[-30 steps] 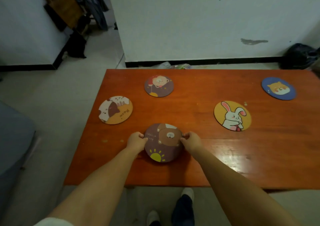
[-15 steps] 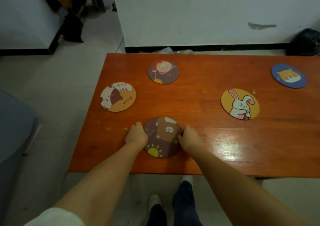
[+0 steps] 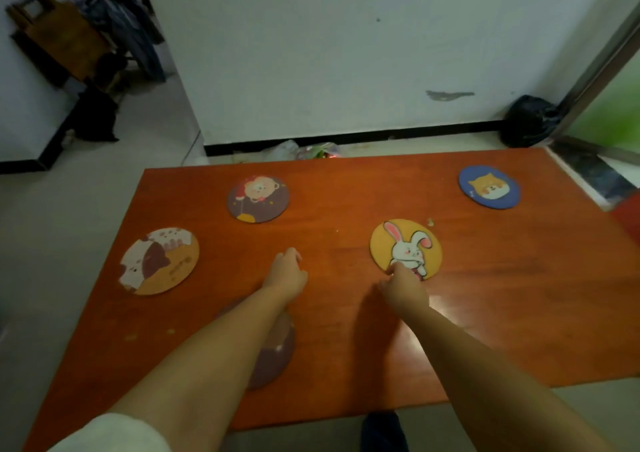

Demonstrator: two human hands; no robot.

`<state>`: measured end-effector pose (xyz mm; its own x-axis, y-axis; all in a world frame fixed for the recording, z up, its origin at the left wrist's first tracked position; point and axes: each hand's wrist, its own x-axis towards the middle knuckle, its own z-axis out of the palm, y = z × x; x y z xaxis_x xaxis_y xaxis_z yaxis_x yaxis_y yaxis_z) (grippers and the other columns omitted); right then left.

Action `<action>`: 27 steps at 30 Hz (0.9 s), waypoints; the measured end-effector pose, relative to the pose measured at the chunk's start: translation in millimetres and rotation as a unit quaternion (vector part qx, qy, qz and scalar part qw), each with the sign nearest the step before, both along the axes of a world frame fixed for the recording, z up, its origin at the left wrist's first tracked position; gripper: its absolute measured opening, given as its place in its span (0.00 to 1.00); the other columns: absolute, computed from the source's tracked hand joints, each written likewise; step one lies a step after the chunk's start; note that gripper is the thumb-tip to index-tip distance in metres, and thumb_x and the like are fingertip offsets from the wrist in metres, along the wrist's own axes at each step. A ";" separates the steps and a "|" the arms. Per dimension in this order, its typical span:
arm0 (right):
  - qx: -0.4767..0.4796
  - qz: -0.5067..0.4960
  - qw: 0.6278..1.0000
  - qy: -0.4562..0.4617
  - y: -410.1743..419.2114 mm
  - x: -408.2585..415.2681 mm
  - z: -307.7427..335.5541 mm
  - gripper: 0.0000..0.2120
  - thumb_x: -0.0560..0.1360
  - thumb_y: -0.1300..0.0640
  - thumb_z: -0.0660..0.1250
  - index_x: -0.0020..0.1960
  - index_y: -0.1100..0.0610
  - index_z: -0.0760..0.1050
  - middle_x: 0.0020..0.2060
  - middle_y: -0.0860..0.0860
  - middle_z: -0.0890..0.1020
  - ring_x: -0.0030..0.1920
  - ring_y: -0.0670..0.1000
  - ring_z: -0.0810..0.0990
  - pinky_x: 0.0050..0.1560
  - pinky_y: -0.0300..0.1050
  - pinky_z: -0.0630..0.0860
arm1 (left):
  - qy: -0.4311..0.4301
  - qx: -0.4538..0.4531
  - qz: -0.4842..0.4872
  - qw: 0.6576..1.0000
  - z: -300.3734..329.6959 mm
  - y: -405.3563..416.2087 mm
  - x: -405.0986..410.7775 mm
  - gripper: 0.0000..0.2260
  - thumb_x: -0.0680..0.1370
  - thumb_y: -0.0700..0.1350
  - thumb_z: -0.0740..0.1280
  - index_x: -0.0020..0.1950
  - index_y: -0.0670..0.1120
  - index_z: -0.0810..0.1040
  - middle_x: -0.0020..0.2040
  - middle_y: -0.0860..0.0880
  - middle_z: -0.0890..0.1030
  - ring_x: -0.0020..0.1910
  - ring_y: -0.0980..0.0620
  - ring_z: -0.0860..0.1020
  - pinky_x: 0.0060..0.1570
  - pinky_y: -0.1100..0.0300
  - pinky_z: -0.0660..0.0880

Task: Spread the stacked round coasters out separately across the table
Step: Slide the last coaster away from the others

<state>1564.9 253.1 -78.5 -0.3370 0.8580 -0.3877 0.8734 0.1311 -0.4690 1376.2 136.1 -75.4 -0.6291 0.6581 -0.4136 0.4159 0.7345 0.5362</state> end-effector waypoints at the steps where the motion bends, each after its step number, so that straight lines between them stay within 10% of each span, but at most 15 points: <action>1: 0.004 -0.005 1.000 -0.001 17.2 8.1 -0.3 0.15 0.76 0.56 0.62 0.61 0.59 0.72 0.57 0.58 0.80 0.57 0.60 0.78 0.51 0.49 0.75 | -0.005 0.000 -0.003 1.000 -0.5 18.2 7.1 0.11 0.78 0.41 0.63 0.59 0.45 0.70 0.59 0.42 0.74 0.45 0.44 0.74 0.43 0.50 0.75; 13: -0.034 -0.040 0.999 -0.015 174.1 56.8 -20.3 0.11 0.76 0.60 0.61 0.56 0.63 0.75 0.52 0.61 0.81 0.52 0.61 0.79 0.43 0.45 0.69 | -0.028 -0.025 0.107 0.994 -27.7 160.9 81.5 0.11 0.78 0.42 0.62 0.59 0.44 0.75 0.57 0.42 0.80 0.43 0.45 0.75 0.40 0.55 0.72; 21: -0.083 -0.005 0.997 0.001 180.7 44.0 -28.1 0.18 0.74 0.62 0.63 0.27 0.59 0.63 0.24 0.54 0.66 0.25 0.53 0.64 0.24 0.42 0.58 | -0.058 -0.035 0.197 0.978 -35.7 174.7 83.4 0.19 0.79 0.41 0.61 0.69 0.39 0.71 0.67 0.40 0.75 0.63 0.39 0.75 0.56 0.51 0.75; 27: -0.105 -0.025 0.990 0.087 165.3 55.3 -16.7 0.17 0.76 0.61 0.63 0.31 0.53 0.61 0.28 0.50 0.68 0.32 0.53 0.67 0.27 0.43 0.59 | -0.081 0.013 0.245 0.966 -23.4 162.4 98.2 0.11 0.77 0.39 0.63 0.58 0.40 0.78 0.58 0.40 0.81 0.56 0.41 0.78 0.53 0.51 0.77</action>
<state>1620.2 418.4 -95.2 -0.3742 0.7814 -0.4994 0.7800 -0.0261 -0.6252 1474.5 298.5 -98.9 -0.7967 0.3096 -0.5190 -0.0686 0.8069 0.5867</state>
